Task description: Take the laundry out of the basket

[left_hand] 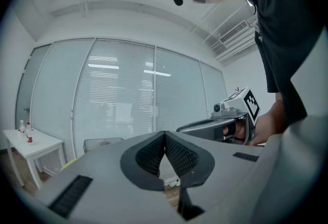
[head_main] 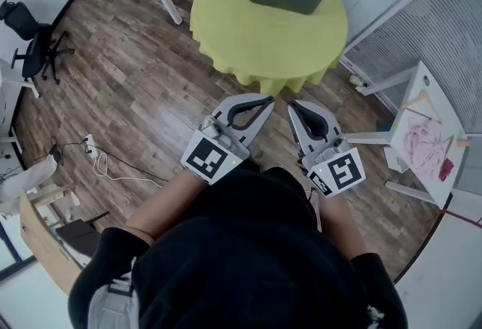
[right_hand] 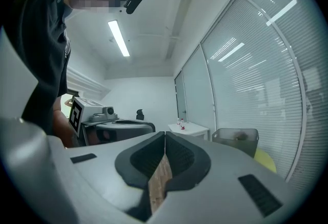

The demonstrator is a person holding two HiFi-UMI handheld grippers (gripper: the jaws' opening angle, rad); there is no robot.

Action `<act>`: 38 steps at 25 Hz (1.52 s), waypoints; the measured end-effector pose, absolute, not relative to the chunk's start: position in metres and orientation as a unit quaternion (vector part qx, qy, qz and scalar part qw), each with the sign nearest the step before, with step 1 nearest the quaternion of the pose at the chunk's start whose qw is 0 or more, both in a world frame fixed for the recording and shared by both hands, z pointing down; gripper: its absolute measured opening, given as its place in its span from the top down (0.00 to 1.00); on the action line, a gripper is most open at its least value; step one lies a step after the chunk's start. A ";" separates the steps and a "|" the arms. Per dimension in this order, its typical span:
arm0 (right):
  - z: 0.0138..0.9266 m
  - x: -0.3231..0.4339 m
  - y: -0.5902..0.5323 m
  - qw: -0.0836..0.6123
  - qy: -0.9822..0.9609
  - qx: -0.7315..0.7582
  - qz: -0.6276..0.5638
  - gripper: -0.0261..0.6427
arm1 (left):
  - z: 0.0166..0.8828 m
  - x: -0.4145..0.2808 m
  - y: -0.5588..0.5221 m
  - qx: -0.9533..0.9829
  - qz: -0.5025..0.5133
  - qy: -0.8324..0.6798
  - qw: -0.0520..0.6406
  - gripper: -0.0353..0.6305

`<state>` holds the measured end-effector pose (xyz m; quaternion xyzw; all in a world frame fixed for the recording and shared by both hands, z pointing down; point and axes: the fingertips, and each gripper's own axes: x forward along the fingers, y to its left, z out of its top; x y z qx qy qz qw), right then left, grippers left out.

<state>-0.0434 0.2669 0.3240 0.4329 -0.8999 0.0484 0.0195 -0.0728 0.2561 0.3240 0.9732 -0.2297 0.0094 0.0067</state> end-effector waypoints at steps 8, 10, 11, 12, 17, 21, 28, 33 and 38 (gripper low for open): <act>0.328 -0.033 0.236 0.006 -0.893 0.446 0.065 0.92 | 0.330 -0.069 0.226 0.975 0.017 -0.222 0.017 0.93; 0.328 -0.026 0.226 0.005 -0.892 0.447 0.065 0.92 | 0.332 -0.063 0.216 0.975 0.016 -0.222 0.026 0.93; 0.328 -0.023 0.221 0.004 -0.893 0.446 0.064 0.92 | 0.332 -0.060 0.212 0.974 0.016 -0.223 0.027 0.93; 0.329 -0.019 0.215 0.004 -0.893 0.445 0.064 0.92 | 0.332 -0.057 0.206 0.974 0.016 -0.224 0.025 0.93; 0.330 0.000 0.179 0.006 -0.898 0.435 0.062 0.92 | 0.331 -0.036 0.173 0.972 0.019 -0.233 0.019 0.93; 0.327 0.012 0.155 0.011 -0.903 0.425 0.058 0.92 | 0.328 -0.022 0.147 0.970 0.022 -0.241 0.021 0.93; 0.329 0.057 0.107 0.018 -0.905 0.422 0.057 0.92 | 0.331 0.021 0.101 0.970 0.030 -0.242 0.021 0.93; 0.332 0.080 0.080 0.021 -0.907 0.415 0.060 0.92 | 0.334 0.045 0.073 0.968 0.034 -0.246 0.027 0.93; 0.333 0.103 0.059 0.020 -0.910 0.409 0.063 0.92 | 0.335 0.069 0.051 0.966 0.038 -0.254 0.027 0.93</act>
